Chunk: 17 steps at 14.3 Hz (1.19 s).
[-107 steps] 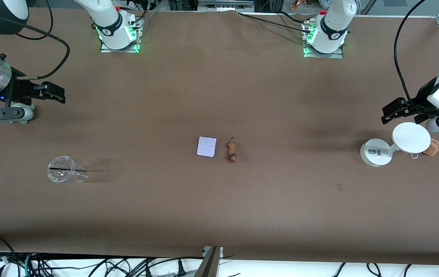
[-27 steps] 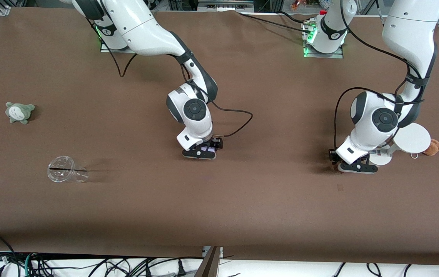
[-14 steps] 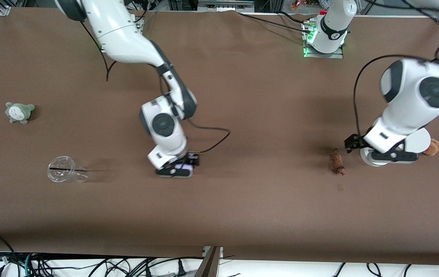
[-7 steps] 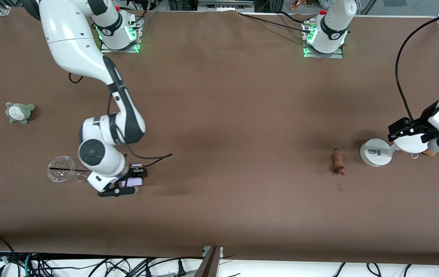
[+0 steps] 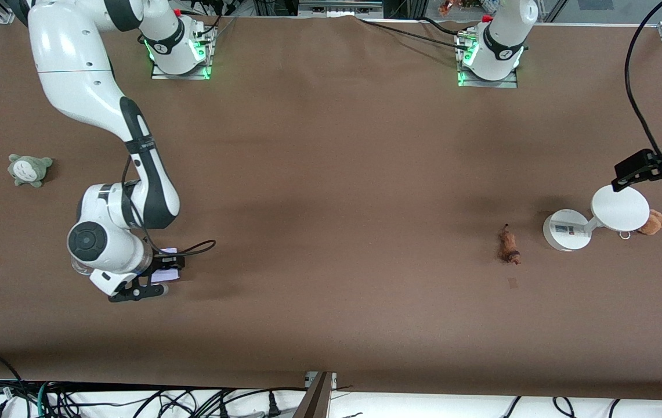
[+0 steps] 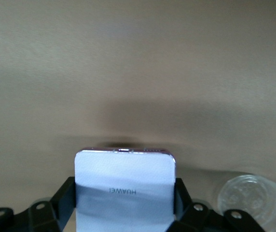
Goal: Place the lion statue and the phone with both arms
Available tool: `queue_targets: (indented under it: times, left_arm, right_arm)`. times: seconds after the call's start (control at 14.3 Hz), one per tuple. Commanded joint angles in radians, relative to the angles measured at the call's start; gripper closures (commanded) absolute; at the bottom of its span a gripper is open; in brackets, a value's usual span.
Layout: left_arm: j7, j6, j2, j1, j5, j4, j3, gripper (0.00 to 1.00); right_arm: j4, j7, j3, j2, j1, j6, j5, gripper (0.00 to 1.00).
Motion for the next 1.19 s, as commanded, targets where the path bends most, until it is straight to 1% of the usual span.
queue_targets:
  times: [0.0, 0.07, 0.14, 0.21, 0.28, 0.42, 0.56, 0.77, 0.84, 0.98, 1.12]
  left_arm:
    - [0.018, -0.023, 0.031, -0.007, -0.02, 0.039, -0.007, 0.0]
    - [0.016, -0.023, 0.029, -0.006, -0.021, 0.04, -0.006, 0.0]
    - [0.016, -0.025, 0.029, -0.003, -0.023, 0.04, -0.006, 0.0]
    - [0.015, -0.031, 0.029, -0.004, -0.021, 0.037, -0.006, 0.0]
    - [0.015, -0.04, 0.032, -0.004, -0.01, 0.031, -0.007, 0.0]
    - [0.015, -0.042, 0.037, -0.006, -0.007, 0.033, -0.006, 0.0]
    - [0.016, -0.043, 0.038, -0.003, -0.012, 0.031, -0.006, 0.0]
    - [0.016, -0.043, 0.058, -0.001, -0.009, 0.031, -0.004, 0.0]
    - [0.016, -0.046, 0.058, 0.002, -0.01, 0.031, -0.004, 0.0]
    - [0.015, -0.052, 0.06, -0.003, -0.01, 0.028, -0.004, 0.0]
    - [0.016, -0.052, 0.067, -0.004, -0.009, 0.028, -0.004, 0.0]
  right_arm:
    - [-0.009, -0.013, 0.014, 0.005, -0.007, 0.023, 0.001, 0.58]
    - [-0.009, -0.014, 0.014, 0.011, -0.013, 0.03, 0.001, 0.57]
    - [-0.009, -0.014, 0.014, 0.016, -0.015, 0.033, 0.001, 0.42]
    - [-0.009, -0.013, 0.014, 0.019, -0.015, 0.035, 0.001, 0.17]
    - [-0.008, -0.014, 0.014, 0.019, -0.015, 0.035, -0.004, 0.0]
    - [0.003, -0.022, 0.013, 0.01, -0.018, 0.032, -0.01, 0.0]
    - [0.013, -0.022, 0.013, -0.022, -0.022, 0.024, -0.01, 0.0]
    - [0.014, -0.024, 0.013, -0.135, -0.024, 0.02, -0.007, 0.0]
    - [0.014, -0.024, 0.013, -0.18, -0.024, -0.014, -0.005, 0.0]
    - [0.021, -0.021, 0.011, -0.25, -0.024, -0.151, -0.01, 0.0]
    - [0.053, -0.013, 0.011, -0.312, -0.024, -0.257, -0.008, 0.0]
